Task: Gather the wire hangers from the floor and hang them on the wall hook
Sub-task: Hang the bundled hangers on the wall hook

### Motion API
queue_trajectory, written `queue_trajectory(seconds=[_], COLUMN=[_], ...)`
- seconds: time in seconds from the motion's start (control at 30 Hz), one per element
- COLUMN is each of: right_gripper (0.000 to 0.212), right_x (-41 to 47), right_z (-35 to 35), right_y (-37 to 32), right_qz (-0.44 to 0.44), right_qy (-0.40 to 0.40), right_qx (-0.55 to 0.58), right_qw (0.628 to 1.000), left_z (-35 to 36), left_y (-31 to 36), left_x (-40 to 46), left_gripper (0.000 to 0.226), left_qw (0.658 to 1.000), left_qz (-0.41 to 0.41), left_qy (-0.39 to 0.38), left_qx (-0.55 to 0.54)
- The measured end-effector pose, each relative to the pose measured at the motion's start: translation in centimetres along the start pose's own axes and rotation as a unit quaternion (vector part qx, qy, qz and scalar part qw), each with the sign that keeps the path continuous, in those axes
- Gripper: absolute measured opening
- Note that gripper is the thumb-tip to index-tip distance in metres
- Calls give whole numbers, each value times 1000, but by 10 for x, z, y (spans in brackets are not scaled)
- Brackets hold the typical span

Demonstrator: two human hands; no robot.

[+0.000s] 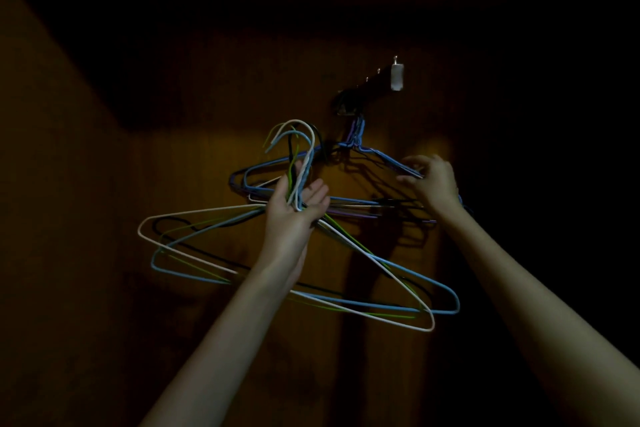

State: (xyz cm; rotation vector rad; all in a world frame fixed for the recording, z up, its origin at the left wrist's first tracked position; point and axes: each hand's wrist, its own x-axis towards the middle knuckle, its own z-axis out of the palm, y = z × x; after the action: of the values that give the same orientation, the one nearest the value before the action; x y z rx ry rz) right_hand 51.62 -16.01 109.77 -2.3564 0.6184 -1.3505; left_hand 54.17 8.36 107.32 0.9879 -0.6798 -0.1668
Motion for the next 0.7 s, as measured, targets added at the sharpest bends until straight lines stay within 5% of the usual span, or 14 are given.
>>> queue_trajectory(seconds=[0.27,0.43,0.7], right_gripper=[16,20,15], right_x=[-97,-142,-166], right_z=[-25,-21,-22], right_y=[-75,-100,-116], right_qz=[-138,-107,-25], right_qy=[-133,-244,-239], right_qx=[131,191,267], right_qw=[973,945,933], left_z=[-2,-9,-29], left_y=[4,8,22], left_x=[-17,-31,-58], left_gripper=[74,71,64], left_qw=[1000,999,996], left_qz=[-9,-19,-46], left_qy=[4,-2,-72], left_qx=[-17,-35,29])
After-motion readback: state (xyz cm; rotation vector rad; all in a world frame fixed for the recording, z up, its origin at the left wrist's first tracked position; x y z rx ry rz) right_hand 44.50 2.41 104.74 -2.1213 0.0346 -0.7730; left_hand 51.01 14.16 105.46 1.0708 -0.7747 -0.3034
